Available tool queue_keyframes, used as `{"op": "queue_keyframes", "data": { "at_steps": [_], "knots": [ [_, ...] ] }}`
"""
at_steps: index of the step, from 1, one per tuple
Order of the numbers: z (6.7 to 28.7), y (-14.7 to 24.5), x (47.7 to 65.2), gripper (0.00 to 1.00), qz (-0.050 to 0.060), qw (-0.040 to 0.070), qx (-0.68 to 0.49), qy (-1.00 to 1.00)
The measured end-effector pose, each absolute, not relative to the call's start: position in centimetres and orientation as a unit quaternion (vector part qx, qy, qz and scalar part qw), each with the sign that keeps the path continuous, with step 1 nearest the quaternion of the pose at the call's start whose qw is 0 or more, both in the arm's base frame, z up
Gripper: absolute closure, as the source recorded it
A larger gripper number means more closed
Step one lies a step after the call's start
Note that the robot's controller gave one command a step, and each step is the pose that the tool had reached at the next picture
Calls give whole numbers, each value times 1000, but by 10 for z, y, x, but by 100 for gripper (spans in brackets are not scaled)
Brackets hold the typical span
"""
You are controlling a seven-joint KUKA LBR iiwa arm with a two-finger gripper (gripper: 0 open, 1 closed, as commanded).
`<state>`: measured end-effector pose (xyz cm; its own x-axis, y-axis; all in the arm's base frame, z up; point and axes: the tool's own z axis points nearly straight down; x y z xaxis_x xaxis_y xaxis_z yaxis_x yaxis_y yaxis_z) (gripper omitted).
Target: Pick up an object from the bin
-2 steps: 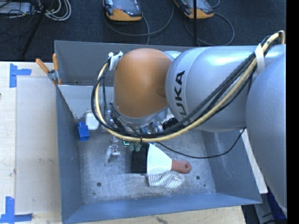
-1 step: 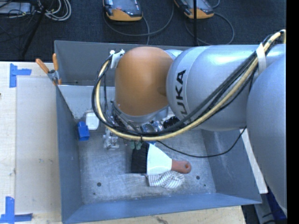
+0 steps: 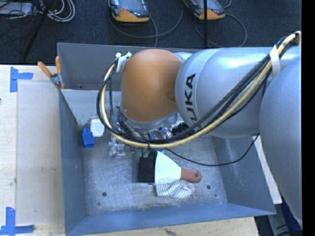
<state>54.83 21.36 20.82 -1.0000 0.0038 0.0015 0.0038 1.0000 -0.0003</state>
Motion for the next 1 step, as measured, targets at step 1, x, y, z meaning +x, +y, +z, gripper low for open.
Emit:
{"op": "queue_keyframes", "data": {
  "at_steps": [1],
  "knots": [
    [194,215,548,100,-1,-3,34,-999]
  ]
}}
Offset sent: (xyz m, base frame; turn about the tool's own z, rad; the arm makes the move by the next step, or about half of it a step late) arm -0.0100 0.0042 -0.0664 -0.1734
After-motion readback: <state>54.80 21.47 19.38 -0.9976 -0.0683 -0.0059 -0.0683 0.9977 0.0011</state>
